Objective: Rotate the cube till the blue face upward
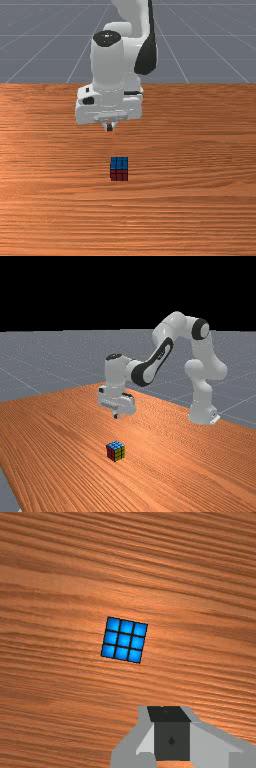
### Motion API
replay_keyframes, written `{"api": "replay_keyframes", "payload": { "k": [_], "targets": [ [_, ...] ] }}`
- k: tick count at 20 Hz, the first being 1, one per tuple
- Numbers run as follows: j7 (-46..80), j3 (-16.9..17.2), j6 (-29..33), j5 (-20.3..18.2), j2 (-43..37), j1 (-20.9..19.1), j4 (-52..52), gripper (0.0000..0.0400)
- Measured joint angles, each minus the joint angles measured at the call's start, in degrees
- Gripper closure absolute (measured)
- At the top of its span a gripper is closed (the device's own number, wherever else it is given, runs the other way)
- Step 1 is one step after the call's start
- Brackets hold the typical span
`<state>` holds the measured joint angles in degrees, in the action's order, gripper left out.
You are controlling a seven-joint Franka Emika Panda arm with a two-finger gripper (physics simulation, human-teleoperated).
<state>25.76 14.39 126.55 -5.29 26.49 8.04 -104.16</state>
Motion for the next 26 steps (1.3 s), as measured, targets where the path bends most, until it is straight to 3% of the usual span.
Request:
{"api": "replay_keyframes", "payload": {
  "k": [8, 15, 26],
  "targets": [
    [11.55, 1.72, -1.07, -1.44, 2.2, 1.47, 1.76, 0.04],
    [12.7, -0.62, -1.22, -4.72, 12.03, 0.22, 12.22, 0.04],
    [12.8, -2.55, -0.76, -5.81, 18.71, 0.57, 15.1, 0.04]
  ]
}}
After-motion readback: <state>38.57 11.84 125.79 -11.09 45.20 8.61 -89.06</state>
